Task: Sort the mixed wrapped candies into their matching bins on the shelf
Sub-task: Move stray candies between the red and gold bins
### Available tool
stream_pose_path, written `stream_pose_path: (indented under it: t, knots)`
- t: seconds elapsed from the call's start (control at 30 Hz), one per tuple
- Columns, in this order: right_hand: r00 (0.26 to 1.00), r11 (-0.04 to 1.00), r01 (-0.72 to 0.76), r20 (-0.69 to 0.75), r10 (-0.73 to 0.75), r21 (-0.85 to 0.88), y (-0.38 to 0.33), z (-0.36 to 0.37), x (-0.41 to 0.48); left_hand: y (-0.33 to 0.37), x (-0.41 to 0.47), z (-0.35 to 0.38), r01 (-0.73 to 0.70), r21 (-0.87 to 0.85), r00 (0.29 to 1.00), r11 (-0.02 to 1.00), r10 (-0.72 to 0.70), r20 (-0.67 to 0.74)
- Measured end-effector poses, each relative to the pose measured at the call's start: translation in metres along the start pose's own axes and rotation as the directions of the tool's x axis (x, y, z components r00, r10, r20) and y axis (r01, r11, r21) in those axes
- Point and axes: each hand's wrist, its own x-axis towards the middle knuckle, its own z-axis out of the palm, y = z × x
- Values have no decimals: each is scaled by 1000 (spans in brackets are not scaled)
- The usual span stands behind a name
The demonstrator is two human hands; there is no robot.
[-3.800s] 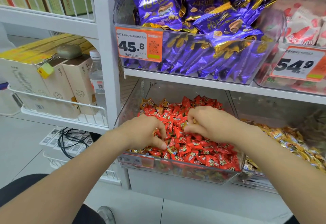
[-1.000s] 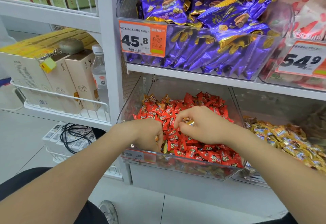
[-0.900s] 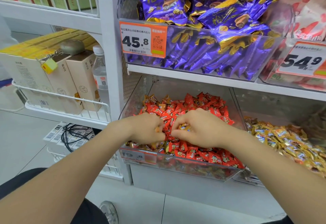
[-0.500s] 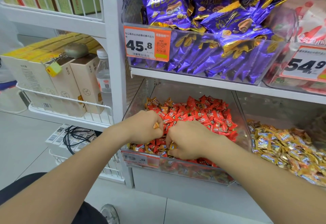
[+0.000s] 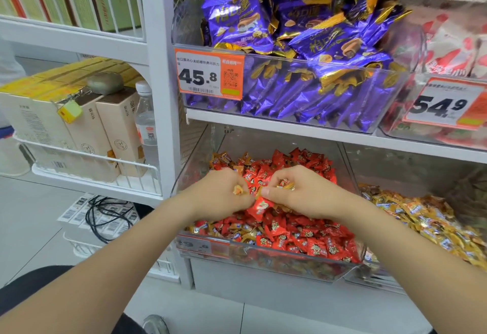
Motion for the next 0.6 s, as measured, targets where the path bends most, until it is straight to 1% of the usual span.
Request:
stream_pose_path:
  t: [0.07, 0.13, 0.23, 0.3, 0.4, 0.43, 0.47, 0.5, 0.53, 0.6]
  knots:
    - [996, 1000, -5, -87, 4, -6, 1, -3, -4, 7, 0, 0, 64, -86, 995, 994, -71, -75]
    - [985, 999, -41, -168, 42, 9, 3, -7, -10, 14, -2, 3, 104, -152, 981, 983, -126, -146]
    - [967, 996, -85, -244, 74, -36, 5, -16, -24, 28, -3, 10, 83, -257, 954, 963, -152, -259]
    - [962, 992, -94, -264, 70, -82, 7, -23, -35, 42, -3, 17, 57, -372, 955, 926, -159, -250]
    - [951, 992, -100, -300, 73, -78, 13, -36, -54, 67, -3, 31, 43, -559, 980, 828, -145, -139]
    - [948, 995, -94, -309, 78, -36, 17, -40, -61, 75, -4, 36, 46, -588, 986, 807, -131, -103]
    - [945, 994, -91, -312, 103, 53, 21, -45, -70, 84, -5, 41, 43, -608, 991, 793, -112, -77]
    - [941, 978, -91, -306, 147, 190, 25, -50, -79, 95, -6, 46, 29, -629, 994, 777, -89, -63]
    - [933, 935, -96, -296, 204, 341, 32, -55, -88, 105, -7, 51, 10, -656, 997, 755, -61, -56]
    - [905, 812, -97, -289, 313, 576, 47, -67, -104, 131, -6, 61, -45, -702, 998, 711, 5, -58]
